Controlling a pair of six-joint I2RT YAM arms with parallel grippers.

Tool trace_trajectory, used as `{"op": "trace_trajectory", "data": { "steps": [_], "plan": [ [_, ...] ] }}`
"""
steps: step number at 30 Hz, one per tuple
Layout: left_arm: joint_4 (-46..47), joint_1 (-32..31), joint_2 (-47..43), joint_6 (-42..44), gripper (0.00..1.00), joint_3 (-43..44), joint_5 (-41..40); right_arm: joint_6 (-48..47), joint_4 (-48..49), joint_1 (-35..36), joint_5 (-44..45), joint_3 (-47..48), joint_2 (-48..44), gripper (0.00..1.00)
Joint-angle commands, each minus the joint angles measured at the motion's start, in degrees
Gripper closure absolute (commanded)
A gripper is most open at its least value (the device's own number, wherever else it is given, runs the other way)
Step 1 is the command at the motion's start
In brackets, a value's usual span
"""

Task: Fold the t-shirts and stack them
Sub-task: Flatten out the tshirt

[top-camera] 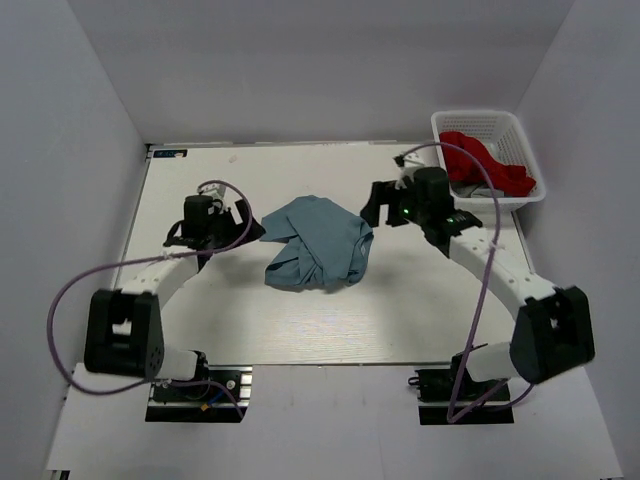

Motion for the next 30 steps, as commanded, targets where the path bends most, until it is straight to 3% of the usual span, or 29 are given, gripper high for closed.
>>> {"op": "trace_trajectory", "data": {
  "steps": [1,5,10,16,20,23,30],
  "plan": [
    [0.67,-0.75,8.03,0.14,0.00,3.74,2.45,-5.14,-3.66,4.73,-0.47,9.77,7.76,0.10],
    [-1.61,-1.89,16.02,-0.38,0.00,8.65,-3.44,-9.08,-8.68,11.93,3.39,23.46,22.85,0.10],
    [-2.67,-4.17,24.04,-0.39,0.00,13.76,-5.29,-13.93,-15.01,17.92,10.16,40.15,34.58,0.10],
    [-5.39,-6.10,32.04,-1.01,0.00,20.53,-9.34,-17.27,-16.95,21.35,11.48,45.30,43.03,0.10],
    [-5.41,-7.16,36.35,-1.01,0.08,22.56,-8.55,-19.38,-16.16,23.28,14.38,44.25,44.79,0.10],
    [-2.34,-8.48,36.97,-0.30,0.17,19.93,-6.88,-19.12,-15.98,23.90,16.67,43.11,45.41,0.10],
    [-0.83,-8.48,37.50,-0.30,0.66,17.55,-5.65,-18.68,-15.28,24.25,16.49,38.80,44.80,0.24]
  ]
}}
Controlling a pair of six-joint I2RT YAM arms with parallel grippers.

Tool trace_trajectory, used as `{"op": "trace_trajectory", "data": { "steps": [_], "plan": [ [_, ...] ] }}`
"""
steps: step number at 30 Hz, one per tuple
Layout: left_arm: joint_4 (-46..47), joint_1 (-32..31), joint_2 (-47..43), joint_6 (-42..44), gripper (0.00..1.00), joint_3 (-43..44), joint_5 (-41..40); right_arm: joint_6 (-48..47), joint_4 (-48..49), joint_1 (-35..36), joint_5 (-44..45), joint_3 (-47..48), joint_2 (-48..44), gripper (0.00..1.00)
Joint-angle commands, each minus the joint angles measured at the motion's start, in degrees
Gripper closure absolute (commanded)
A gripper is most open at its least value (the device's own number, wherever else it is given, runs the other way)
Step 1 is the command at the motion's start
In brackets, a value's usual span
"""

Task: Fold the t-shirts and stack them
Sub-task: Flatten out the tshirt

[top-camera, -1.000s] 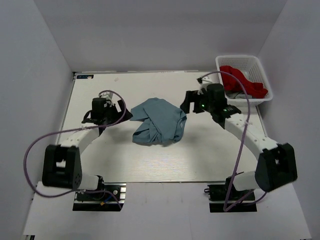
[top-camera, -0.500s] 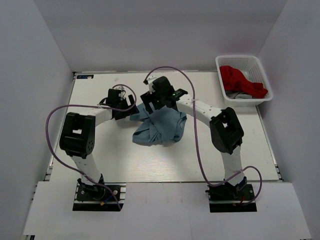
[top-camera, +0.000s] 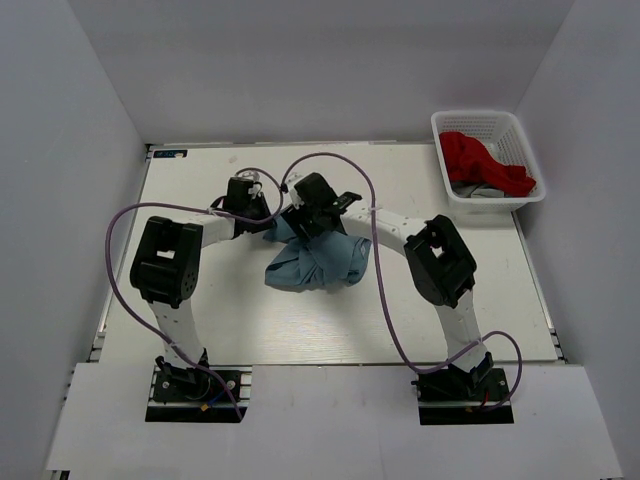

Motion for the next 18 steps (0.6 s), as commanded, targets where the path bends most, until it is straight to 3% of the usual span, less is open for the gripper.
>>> {"op": "trace_trajectory", "data": {
  "steps": [1,3,5,8,9,11,15,18],
  "plan": [
    [-5.16,-0.61,2.88,0.11,0.82,-2.58,1.44,-0.12,-0.05,0.36,1.41,-2.03,-0.60,0.30],
    [-6.38,-0.61,2.88,0.11,1.00,-2.06,0.82,1.19,0.48,0.36,3.60,-3.60,-1.30,0.47],
    [-6.39,-0.61,2.88,0.11,1.00,-2.05,-1.45,3.39,2.58,0.45,6.66,-4.75,-2.62,0.56],
    [-7.00,-0.61,0.86,-1.20,1.00,-2.84,-4.61,6.47,6.62,0.36,8.17,-8.18,-6.57,0.59],
    [-5.70,-0.61,0.07,-1.21,1.00,-3.89,-5.24,7.17,7.85,0.36,7.40,-10.19,-9.36,0.74],
    [-4.90,-0.61,-2.39,-2.52,1.00,-4.77,-7.34,8.31,11.63,0.19,6.51,-13.19,-10.96,0.88],
    [-4.36,-0.61,-4.77,-3.05,1.00,-5.31,-9.98,11.56,15.41,0.01,8.87,-16.09,-16.23,0.90],
    [-4.98,-0.61,-6.08,-4.11,1.00,-5.83,-13.06,12.44,17.97,0.01,9.76,-19.43,-19.05,0.84]
  ]
}}
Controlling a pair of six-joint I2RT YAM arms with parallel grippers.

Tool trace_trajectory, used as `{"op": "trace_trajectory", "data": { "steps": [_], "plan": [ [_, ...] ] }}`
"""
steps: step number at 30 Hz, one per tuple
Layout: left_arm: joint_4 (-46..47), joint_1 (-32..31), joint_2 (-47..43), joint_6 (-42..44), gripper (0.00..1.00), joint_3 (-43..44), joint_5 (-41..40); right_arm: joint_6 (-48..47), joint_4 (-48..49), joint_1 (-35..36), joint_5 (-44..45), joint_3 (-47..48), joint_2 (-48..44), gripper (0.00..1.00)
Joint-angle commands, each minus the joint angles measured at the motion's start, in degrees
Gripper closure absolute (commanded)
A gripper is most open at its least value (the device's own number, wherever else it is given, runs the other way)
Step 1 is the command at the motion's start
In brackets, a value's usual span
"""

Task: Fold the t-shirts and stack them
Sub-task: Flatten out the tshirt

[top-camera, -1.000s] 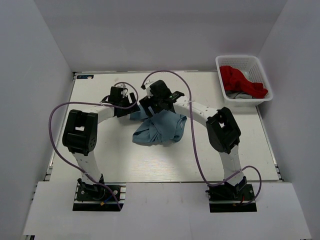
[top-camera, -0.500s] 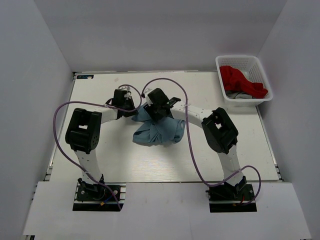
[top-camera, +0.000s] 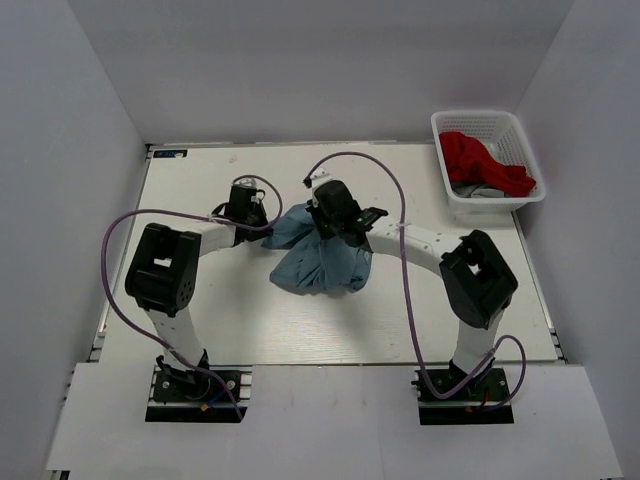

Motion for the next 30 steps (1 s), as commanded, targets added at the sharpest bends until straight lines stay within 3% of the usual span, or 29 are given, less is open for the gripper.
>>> {"op": "trace_trajectory", "data": {
  "steps": [1,5,8,12,19,22,30],
  "plan": [
    [-4.26,1.05,-3.09,-1.06,1.00,-2.09,-9.30,2.37,5.01,-0.43,3.21,-2.67,-5.18,0.79],
    [-4.78,1.74,-4.50,-2.13,1.00,-3.15,-11.42,3.25,5.01,-0.60,5.65,-4.52,-7.20,0.75],
    [-6.18,1.75,-5.64,-2.13,1.00,-3.15,-14.23,4.12,4.66,-0.60,7.32,-6.27,-8.43,1.00],
    [-6.72,1.75,-8.36,-2.13,1.00,-3.15,-16.70,5.71,5.80,-0.95,11.36,-9.87,-12.46,1.00],
    [-6.20,1.13,-20.66,-0.54,1.00,-0.52,-17.93,6.15,10.90,-1.48,19.98,-13.58,-21.87,1.00],
    [-5.49,1.13,-29.09,-0.02,1.00,0.09,-17.31,6.59,10.90,-2.01,24.20,-14.63,-29.58,1.00],
    [-10.06,1.13,-50.27,-0.02,1.00,3.35,-26.62,6.59,9.93,-2.45,29.57,-17.36,-46.91,1.00]
  ]
}}
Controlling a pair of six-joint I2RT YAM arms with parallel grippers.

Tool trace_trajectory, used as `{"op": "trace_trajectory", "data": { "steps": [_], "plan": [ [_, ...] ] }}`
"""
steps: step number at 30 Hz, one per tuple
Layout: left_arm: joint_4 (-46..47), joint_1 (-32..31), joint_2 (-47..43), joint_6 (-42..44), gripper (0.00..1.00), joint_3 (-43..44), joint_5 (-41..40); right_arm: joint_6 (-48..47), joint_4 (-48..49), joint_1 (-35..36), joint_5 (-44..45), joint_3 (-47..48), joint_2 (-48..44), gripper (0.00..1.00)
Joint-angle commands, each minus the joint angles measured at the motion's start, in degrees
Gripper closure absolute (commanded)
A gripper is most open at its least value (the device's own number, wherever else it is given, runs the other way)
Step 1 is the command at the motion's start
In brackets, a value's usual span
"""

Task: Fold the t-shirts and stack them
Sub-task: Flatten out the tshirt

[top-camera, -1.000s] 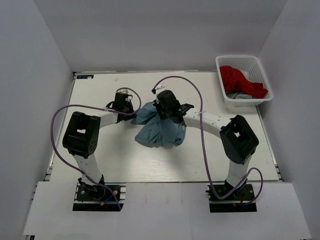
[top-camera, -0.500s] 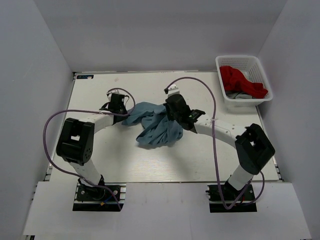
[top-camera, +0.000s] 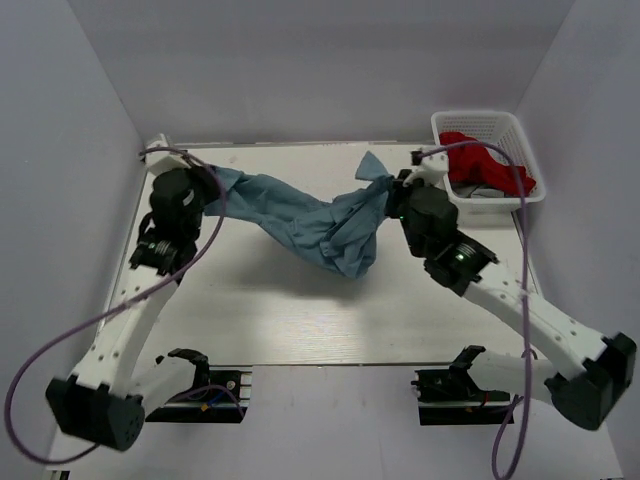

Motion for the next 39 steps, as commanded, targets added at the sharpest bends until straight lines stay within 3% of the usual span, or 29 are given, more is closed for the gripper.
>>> {"op": "trace_trajectory", "data": {
  "steps": [1,5,9,14,19,28,34,39],
  "plan": [
    [-2.58,-0.02,-8.43,0.60,1.00,3.00,-6.15,0.34,3.37,-0.35,5.66,-0.26,-10.06,1.00],
    [-6.18,-0.02,-20.02,-0.89,1.00,5.28,-8.17,-2.39,1.54,-0.17,2.50,0.52,-18.53,1.00],
    [-11.28,0.50,-25.57,-2.39,1.00,9.75,-10.01,-4.05,-3.48,-0.09,0.21,4.64,-25.29,1.00],
    [-17.16,1.03,-28.23,-4.14,1.00,13.98,-14.93,-4.94,-9.63,-0.17,-4.54,10.96,-28.38,1.00],
    [-19.38,1.03,-27.70,-4.15,1.00,16.80,-15.47,-5.38,-8.93,-0.09,-6.82,11.77,-27.77,1.00],
    [-16.56,0.50,-12.51,-3.62,1.00,15.57,-20.39,-6.60,-0.87,-0.52,12.75,10.29,-12.33,1.00],
    [-12.10,1.21,4.01,-2.92,1.00,15.66,-23.91,-10.39,10.04,-3.51,16.55,7.12,0.95,1.00],
    [-7.52,1.82,19.29,-2.39,1.00,15.83,-25.22,-4.77,9.97,-8.96,14.63,8.43,14.31,1.00]
  ]
}}
